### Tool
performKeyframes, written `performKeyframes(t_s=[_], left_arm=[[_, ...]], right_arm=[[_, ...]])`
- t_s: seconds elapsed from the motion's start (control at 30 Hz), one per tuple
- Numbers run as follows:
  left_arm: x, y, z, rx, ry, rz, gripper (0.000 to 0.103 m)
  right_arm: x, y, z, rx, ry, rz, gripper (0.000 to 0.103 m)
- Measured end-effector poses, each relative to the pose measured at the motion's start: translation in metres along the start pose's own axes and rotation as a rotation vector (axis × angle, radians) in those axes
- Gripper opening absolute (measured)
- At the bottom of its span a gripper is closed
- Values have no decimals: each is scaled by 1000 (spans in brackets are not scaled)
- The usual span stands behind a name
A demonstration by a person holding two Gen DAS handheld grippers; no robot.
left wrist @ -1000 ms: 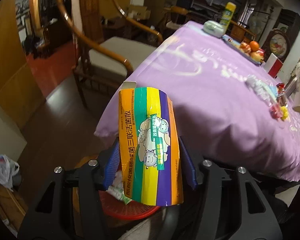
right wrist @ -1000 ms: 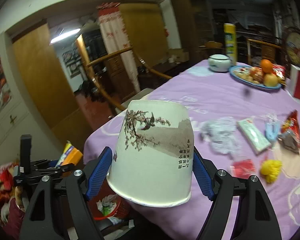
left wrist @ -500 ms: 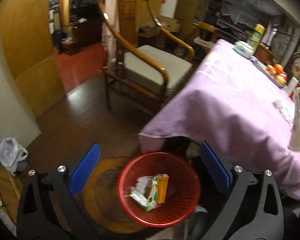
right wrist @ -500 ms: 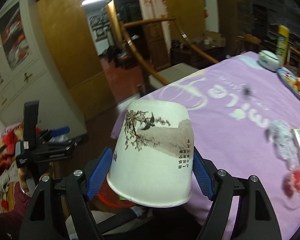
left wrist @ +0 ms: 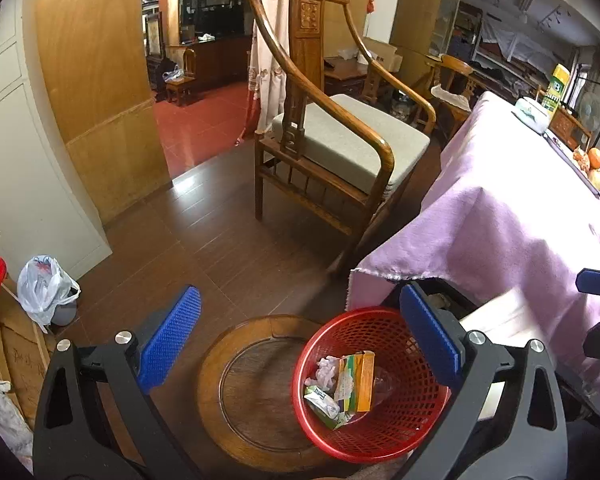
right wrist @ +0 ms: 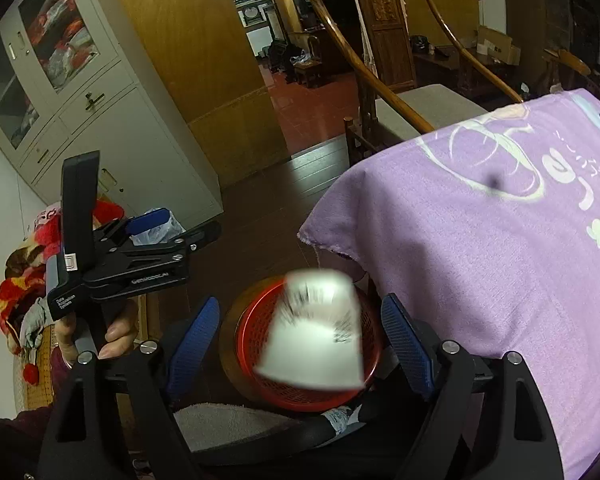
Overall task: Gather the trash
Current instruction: 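Carry the tissue pack and paper cup down and release both into the red basket, then raise both open tools back over the table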
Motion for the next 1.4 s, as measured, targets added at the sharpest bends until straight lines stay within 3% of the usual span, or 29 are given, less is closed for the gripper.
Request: performKeyframes(t_s=[0.43,0.73,1.0,1.4], left_arm=[[10,0,-42,-82,-21,-14,96],[26,-2,-90,-167,-54,-28,96],[37,-12,-170,-309,-116,-16,96],[29,-20,-322,-548,-217,25,96]], right_arm=[[35,-17,-33,-65,-64,-89,83],[81,-48,-69,-154,-107,-202,87],[141,-102,-122,-263,-236,-345,92],[216,-211,-254,-590,-449,-482,93]])
Point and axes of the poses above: each gripper's, at about its wrist camera, not at the fingertips, and x roughly against the way its jaws point, z to its left, y to its top, the point moved 2 cm from there along -x, roughly the way its jaws point, and after that the axes turned 8 degrees about z, right-handed, at the moved point
